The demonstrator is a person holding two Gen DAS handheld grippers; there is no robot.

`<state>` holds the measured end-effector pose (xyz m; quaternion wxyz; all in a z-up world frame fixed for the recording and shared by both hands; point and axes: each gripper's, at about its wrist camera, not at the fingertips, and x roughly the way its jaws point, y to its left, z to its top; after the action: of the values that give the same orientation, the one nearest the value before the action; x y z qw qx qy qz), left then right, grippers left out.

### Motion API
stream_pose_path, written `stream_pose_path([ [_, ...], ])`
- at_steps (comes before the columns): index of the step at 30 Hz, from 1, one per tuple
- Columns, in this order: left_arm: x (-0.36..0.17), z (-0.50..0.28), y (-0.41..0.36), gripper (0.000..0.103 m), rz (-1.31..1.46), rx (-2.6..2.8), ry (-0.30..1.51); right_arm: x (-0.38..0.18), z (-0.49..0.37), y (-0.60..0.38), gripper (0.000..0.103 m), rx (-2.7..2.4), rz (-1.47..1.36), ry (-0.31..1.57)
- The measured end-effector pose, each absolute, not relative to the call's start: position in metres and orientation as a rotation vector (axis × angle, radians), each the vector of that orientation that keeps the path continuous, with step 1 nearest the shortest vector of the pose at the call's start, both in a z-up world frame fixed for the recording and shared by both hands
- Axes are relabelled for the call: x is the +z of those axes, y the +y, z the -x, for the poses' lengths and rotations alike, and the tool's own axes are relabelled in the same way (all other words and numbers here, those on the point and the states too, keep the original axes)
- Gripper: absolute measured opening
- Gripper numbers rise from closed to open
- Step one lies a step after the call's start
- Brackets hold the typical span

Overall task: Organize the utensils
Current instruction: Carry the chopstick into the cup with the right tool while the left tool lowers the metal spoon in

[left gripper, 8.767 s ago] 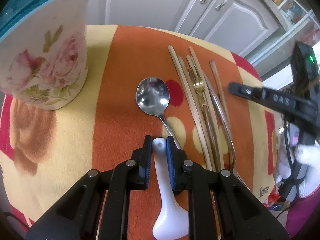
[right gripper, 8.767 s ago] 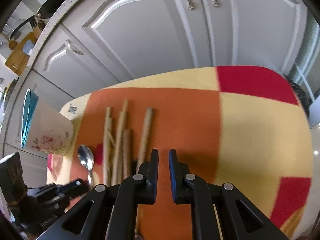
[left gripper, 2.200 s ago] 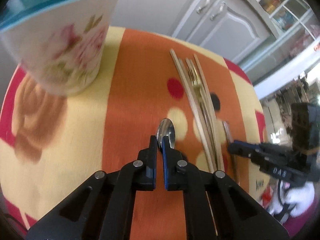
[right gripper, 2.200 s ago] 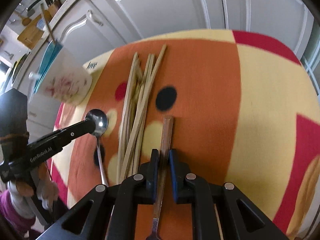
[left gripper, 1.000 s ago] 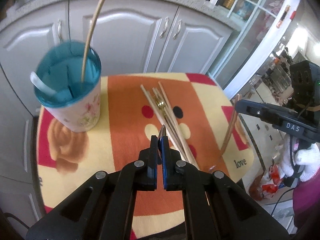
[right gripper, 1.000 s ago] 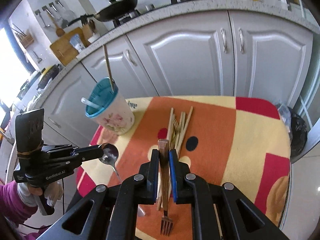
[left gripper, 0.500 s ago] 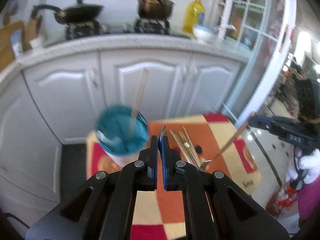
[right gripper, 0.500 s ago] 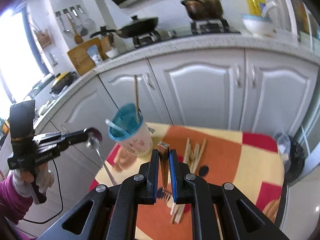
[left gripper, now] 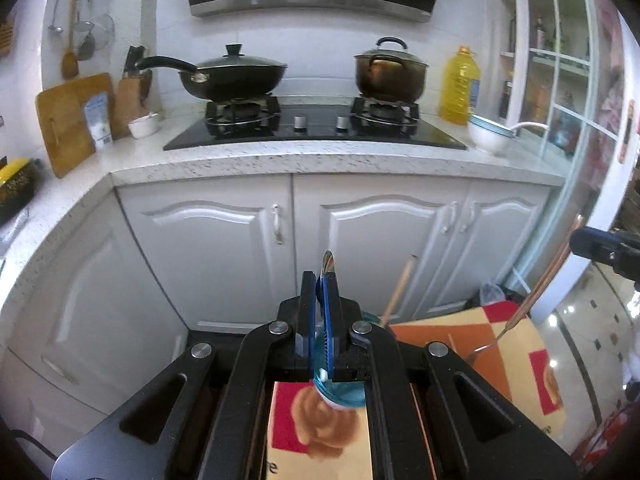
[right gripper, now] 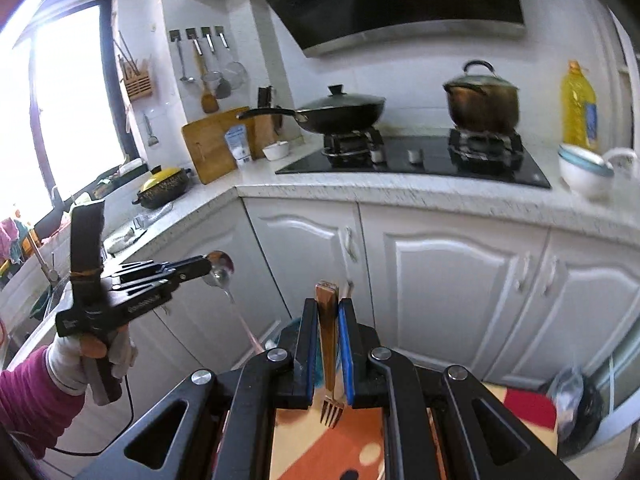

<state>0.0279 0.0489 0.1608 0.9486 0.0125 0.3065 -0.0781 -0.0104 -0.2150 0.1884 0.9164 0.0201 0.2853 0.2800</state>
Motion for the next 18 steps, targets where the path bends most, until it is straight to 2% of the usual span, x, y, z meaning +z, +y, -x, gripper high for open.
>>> stream_pose_path([
  [7,0.158,-0.040,0.051,0.002,-0.095,-0.088,0.601,0.193,-0.020,-0.189,0.010,0.588,-0.027,0.582],
  [18,0.127,-0.059,0.045,0.002,-0.158,-0.055,0.622,0.167,-0.058,-0.164,0.010,0.597,-0.056,0.637],
])
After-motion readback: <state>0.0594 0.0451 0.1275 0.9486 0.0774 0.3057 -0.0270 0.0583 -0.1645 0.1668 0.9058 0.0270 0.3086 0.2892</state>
